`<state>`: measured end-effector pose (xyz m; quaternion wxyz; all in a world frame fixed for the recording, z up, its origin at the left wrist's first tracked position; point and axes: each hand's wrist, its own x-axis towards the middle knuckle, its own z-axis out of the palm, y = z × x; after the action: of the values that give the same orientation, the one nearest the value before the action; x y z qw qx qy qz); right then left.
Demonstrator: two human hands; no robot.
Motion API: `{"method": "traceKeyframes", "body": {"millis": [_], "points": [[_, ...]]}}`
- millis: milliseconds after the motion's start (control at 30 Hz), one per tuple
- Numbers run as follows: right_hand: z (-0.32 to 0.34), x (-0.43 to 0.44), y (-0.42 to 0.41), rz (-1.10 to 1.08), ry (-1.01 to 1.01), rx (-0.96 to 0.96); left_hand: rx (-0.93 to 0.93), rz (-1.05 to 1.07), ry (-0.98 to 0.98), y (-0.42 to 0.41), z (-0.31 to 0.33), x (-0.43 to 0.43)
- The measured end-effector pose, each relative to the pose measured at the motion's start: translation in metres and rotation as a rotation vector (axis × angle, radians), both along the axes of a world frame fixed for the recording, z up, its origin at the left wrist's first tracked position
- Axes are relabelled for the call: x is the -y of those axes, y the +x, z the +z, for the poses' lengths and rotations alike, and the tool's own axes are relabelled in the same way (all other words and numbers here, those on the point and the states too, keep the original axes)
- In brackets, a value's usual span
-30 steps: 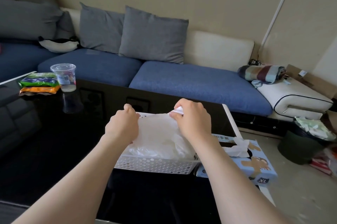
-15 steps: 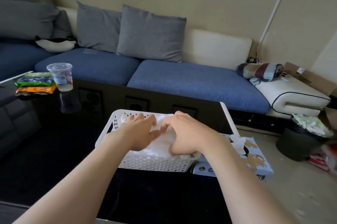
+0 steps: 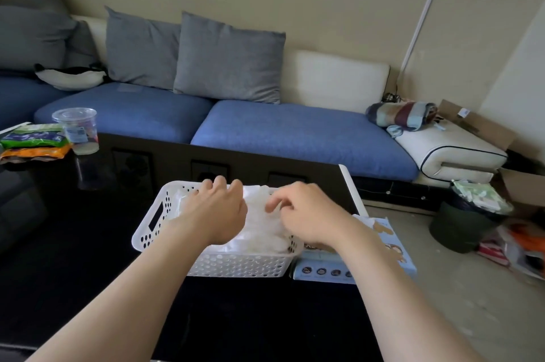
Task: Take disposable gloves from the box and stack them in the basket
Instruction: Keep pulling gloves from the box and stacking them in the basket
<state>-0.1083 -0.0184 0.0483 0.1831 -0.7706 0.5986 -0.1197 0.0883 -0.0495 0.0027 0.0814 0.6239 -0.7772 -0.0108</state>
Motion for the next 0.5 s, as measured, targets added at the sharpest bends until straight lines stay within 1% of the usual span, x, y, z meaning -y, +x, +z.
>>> {"method": "traceKeyframes", "body": {"millis": [33,100,167,233,300,400,500], "points": [[0.000,0.000,-0.008,-0.055,-0.066,-0.009,-0.067,-0.032,-0.045,-0.004,0.001,0.000],[0.000,0.000,-0.030,-0.146,-0.119,-0.144,-0.220,-0.135,-0.053,-0.014,0.003,-0.001],[-0.001,-0.004,-0.046,-0.205,-0.070,-0.298,-0.309,-0.222,-0.050,-0.024,0.003,-0.002],[0.003,-0.009,-0.057,-0.221,0.020,-0.408,-0.353,-0.287,-0.072,-0.034,0.003,-0.002],[0.004,-0.014,-0.065,-0.217,0.122,-0.424,-0.389,-0.336,-0.085,-0.042,0.003,-0.002],[-0.002,-0.013,-0.079,-0.233,0.215,-0.361,-0.392,-0.371,-0.093,-0.054,0.006,-0.003],[-0.012,-0.009,-0.091,-0.256,0.132,-0.360,-0.392,-0.397,-0.082,-0.064,0.004,-0.004]]}}
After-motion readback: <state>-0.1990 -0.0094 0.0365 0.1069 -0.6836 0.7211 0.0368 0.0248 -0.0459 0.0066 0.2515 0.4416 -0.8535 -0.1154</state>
